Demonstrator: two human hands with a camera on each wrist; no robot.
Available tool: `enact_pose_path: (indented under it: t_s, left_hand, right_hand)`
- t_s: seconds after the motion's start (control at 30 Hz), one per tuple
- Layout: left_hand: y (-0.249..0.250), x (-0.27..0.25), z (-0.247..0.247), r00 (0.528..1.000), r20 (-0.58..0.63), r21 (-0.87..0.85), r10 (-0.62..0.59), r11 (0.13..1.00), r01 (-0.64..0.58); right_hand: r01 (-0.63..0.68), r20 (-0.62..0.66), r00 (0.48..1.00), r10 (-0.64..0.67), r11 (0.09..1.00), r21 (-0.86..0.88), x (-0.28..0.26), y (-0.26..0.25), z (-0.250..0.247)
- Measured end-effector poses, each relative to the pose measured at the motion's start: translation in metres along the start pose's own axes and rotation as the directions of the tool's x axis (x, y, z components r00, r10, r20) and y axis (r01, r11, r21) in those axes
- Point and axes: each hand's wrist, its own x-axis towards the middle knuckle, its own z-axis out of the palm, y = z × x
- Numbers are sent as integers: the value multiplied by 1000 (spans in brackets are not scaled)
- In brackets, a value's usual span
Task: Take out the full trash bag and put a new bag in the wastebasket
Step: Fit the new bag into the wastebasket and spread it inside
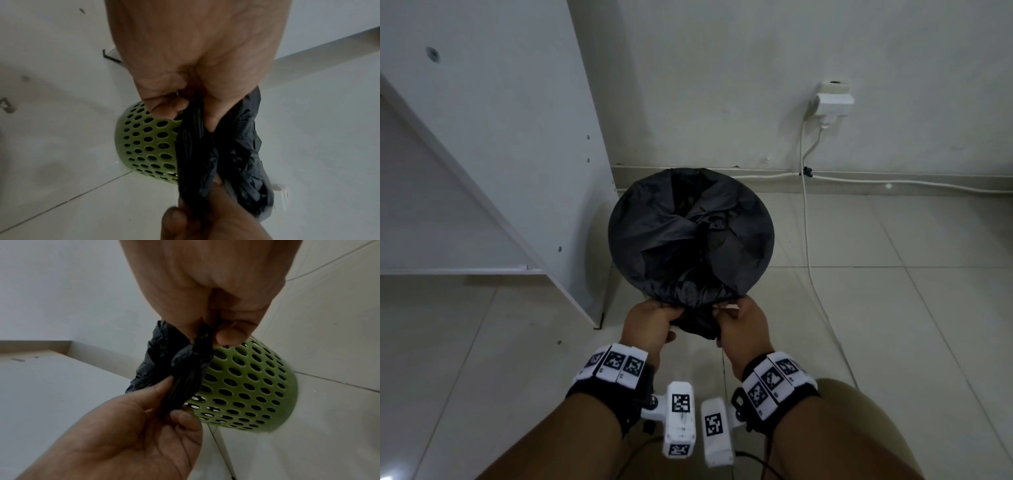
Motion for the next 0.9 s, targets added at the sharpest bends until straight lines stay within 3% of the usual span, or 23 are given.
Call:
enact_pose_path:
  t_s: [0.13, 0.27, 0.4, 0.6, 0.73, 0.83, 0.9]
  left_hand:
    - [-3, -4, -3, 996, 7, 52, 89, 995, -90]
    - [-5, -4, -7, 994, 36, 87, 104, 990, -107]
    - [-5, -5, -9, 995, 50, 85, 84, 992, -88]
    - [-8, -3, -11, 990, 55, 169, 126, 977, -134]
    - [-11, 0, -12, 986, 24, 207, 163, 964, -164]
    - [-10, -8, -13, 981, 72, 161, 178, 969, -187]
    - [-11, -14, -13, 971, 156, 133, 180, 971, -201]
  right_hand:
    - [-22, 120, 993, 9, 993, 113, -11, -10, -7]
    - [160, 222, 968, -121, 973, -168, -12, -11, -4]
    - [247, 162, 965, -204, 916, -318, -8, -5, 0]
    - [323, 58, 944, -326, 871, -371, -7, 1, 0]
    - [143, -33, 986, -161, 941, -308, -9, 4, 6]
    - [-96, -58, 993, 101, 992, 83, -12, 2, 13]
    - [-215, 43, 976, 213, 915, 341, -20, -6, 14]
